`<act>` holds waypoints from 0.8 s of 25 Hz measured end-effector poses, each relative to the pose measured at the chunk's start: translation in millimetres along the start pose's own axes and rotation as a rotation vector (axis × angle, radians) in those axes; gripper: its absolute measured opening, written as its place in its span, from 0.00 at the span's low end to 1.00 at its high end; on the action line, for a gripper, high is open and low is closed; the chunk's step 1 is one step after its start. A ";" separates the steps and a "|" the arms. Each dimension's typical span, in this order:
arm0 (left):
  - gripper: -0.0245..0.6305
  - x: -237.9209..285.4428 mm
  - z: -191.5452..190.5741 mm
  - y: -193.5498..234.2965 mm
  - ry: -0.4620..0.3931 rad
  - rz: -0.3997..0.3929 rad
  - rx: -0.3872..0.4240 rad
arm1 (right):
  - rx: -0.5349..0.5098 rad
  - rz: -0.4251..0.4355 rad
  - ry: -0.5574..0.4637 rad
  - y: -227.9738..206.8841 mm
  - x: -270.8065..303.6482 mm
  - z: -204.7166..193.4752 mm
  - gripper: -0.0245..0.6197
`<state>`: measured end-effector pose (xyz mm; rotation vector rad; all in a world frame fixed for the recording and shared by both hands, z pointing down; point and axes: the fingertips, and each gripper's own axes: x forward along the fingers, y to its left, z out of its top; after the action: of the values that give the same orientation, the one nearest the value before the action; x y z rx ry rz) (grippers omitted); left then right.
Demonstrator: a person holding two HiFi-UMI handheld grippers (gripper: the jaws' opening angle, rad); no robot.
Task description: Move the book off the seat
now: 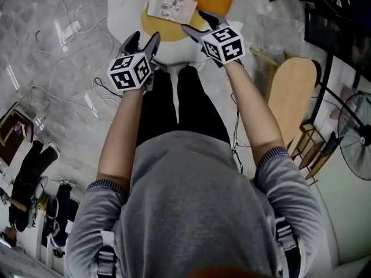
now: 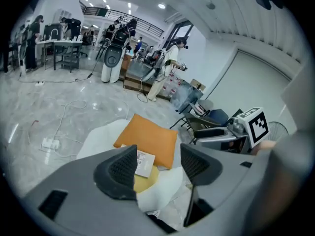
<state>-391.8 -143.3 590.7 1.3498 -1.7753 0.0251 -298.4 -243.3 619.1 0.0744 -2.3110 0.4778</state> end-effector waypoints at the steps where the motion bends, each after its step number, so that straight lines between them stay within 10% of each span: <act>1: 0.49 11.1 -8.1 5.4 -0.001 0.004 -0.037 | -0.009 0.003 0.018 -8.2 12.1 -7.9 0.54; 20: 0.49 205.1 -192.0 99.4 -0.034 0.164 -0.584 | -0.301 0.030 0.422 -125.3 220.2 -140.4 0.57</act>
<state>-355.8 -165.6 885.6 0.7871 -1.7331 -0.3989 -334.9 -289.2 902.7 -0.1909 -1.9434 0.1362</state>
